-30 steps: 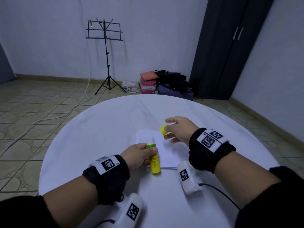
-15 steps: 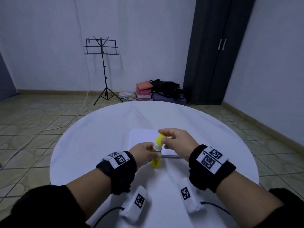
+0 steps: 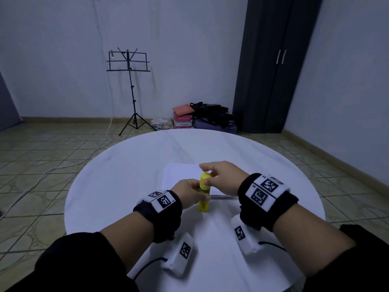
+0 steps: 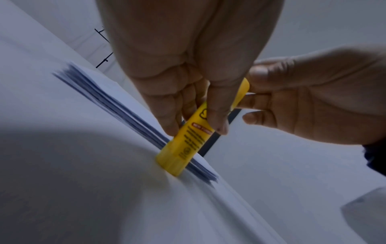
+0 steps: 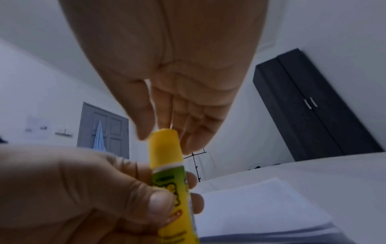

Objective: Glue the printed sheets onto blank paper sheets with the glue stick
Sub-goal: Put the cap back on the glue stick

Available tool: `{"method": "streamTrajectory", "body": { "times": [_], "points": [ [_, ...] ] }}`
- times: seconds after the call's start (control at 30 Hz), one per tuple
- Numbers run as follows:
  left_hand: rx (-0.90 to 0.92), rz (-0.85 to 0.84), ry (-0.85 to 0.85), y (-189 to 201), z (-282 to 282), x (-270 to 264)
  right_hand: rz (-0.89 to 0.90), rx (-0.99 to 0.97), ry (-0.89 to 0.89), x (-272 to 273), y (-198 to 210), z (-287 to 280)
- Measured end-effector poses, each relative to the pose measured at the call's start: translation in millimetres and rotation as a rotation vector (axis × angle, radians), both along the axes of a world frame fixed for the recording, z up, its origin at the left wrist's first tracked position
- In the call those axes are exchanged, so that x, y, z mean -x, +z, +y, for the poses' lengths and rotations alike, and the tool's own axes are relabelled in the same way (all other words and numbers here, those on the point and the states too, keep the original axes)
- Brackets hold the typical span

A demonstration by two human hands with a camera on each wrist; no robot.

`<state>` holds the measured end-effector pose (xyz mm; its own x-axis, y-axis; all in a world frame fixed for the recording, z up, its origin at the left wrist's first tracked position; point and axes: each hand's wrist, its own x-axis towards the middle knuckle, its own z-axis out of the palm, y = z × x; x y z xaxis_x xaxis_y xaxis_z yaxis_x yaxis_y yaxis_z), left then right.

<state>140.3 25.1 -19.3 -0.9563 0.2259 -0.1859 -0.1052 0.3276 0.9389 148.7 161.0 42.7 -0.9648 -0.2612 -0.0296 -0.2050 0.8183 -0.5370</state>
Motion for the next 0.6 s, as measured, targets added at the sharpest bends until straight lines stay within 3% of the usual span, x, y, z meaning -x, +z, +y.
{"method": "streamTrajectory", "body": {
  "times": [0.1, 0.6],
  "points": [
    [0.005, 0.018, 0.044, -1.8, -1.4, 5.5, 0.018, -0.074, -0.022, 3.5, 0.6, -3.3],
    [0.048, 0.023, 0.077, -5.4, -0.9, 13.9, 0.017, 0.08, -0.179, 12.3, -2.7, -6.6]
  ]
}}
